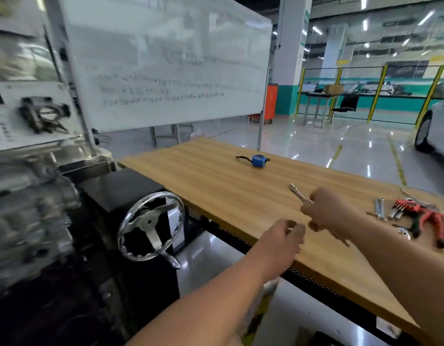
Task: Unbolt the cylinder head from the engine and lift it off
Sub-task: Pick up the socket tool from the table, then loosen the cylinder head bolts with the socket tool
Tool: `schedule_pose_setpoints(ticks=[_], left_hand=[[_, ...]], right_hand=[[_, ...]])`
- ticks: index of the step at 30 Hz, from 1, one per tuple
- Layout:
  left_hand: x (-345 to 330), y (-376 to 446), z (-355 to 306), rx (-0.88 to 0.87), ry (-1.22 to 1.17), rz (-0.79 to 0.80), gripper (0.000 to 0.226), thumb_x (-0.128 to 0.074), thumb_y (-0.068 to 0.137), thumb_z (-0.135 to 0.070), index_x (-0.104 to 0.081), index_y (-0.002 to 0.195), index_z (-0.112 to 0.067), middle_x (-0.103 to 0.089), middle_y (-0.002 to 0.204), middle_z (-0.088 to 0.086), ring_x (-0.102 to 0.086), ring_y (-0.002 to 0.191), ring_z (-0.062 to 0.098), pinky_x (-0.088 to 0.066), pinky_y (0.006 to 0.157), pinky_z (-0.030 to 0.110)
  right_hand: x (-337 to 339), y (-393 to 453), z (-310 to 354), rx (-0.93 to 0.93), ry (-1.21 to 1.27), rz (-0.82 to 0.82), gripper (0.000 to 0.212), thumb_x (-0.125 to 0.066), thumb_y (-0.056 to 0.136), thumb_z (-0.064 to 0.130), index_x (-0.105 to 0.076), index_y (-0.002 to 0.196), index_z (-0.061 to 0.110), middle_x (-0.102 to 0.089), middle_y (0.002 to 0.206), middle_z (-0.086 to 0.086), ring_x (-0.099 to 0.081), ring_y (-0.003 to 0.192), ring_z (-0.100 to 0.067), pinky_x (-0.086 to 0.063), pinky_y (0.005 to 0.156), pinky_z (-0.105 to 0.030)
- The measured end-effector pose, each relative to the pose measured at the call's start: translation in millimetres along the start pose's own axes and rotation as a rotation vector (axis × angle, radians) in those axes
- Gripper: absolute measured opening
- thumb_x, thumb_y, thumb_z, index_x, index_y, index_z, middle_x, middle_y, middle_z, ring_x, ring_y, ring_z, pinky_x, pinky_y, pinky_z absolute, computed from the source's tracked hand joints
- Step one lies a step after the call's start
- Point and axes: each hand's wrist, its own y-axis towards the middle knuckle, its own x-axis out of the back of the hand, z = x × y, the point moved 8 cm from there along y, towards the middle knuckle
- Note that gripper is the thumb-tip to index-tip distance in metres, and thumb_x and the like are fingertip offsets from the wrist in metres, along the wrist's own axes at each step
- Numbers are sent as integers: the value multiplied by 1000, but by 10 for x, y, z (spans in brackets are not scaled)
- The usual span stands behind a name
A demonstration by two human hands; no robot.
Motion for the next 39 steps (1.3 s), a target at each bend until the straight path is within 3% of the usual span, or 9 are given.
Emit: schedule_pose_setpoints(ticks=[5,8,10,16,21,24,27,32,39], left_hand=[[1320,-454,-301,-49,-345,-287,39,-48,100,-57,-59,110,-21,-75,78,-2,-74,66,17,-56,56,27],[2336,-1054,-412,-57,-125,-516,19,-54,104,-37,-61,108,-20,-72,69,-4,-67,58,14,-48,49,23],[2921,-1507,-498,-41,101,-617,18,-53,105,-32,-64,97,-22,-72,69,-6,-68,61,13,-48,50,24],[4040,-2534,-702,28,586,-831,27,-50,105,-37,-65,88,-23,-74,80,0,-72,70,15,-52,58,31],[4589,-2916,-685,38,734,-937,32,-50,105,-41,-64,81,-24,-65,74,2,-49,52,0,-38,57,30],[4838,-2977,-672,55,775,-968,28,-51,104,-43,-67,89,-27,-70,82,6,-61,67,14,-44,65,34],[5004,-2899,-732,61,835,-978,30,-51,104,-44,-69,90,-24,-64,71,0,-53,60,11,-36,57,29],[5212,-2624,-711,99,936,-972,34,-45,106,-45,-67,89,-26,-60,66,-9,-54,59,7,-34,56,29],[5425,-2388,-545,124,1024,-930,39,-44,106,-43,-69,100,-14,-64,75,-3,-59,69,12,-45,63,34]], right_hand=[[-294,-123,1802,258,826,13,16,-47,93,11,-58,81,12,-54,66,-5,-53,57,-20,-41,54,-33],[-594,-342,2893,248,1342,290,18,-40,95,3,-51,85,13,-48,64,-3,-45,45,-13,-34,46,-25],[-732,-581,3595,291,1471,464,20,-41,97,1,-49,84,14,-46,60,-2,-41,40,-12,-32,43,-21],[-788,-1366,5065,634,1424,695,19,-51,102,9,-54,84,12,-52,59,1,-43,47,-11,-36,45,-25],[-719,-1577,5690,682,1417,731,11,-52,101,6,-59,94,10,-53,56,2,-43,50,-12,-39,49,-28],[-680,-1560,5937,691,1380,712,14,-48,101,3,-59,96,9,-50,60,-1,-42,51,-13,-38,50,-28],[-683,-1497,6071,738,1330,679,17,-47,99,7,-56,86,13,-43,62,-1,-37,50,-14,-34,51,-28],[-798,-1349,6269,797,1380,762,44,-43,101,47,-42,63,23,-35,52,5,-25,47,-13,-25,52,-31],[-1110,-941,6395,649,1400,683,36,-42,95,41,-36,63,23,-29,48,7,-22,44,-15,-21,52,-34]])
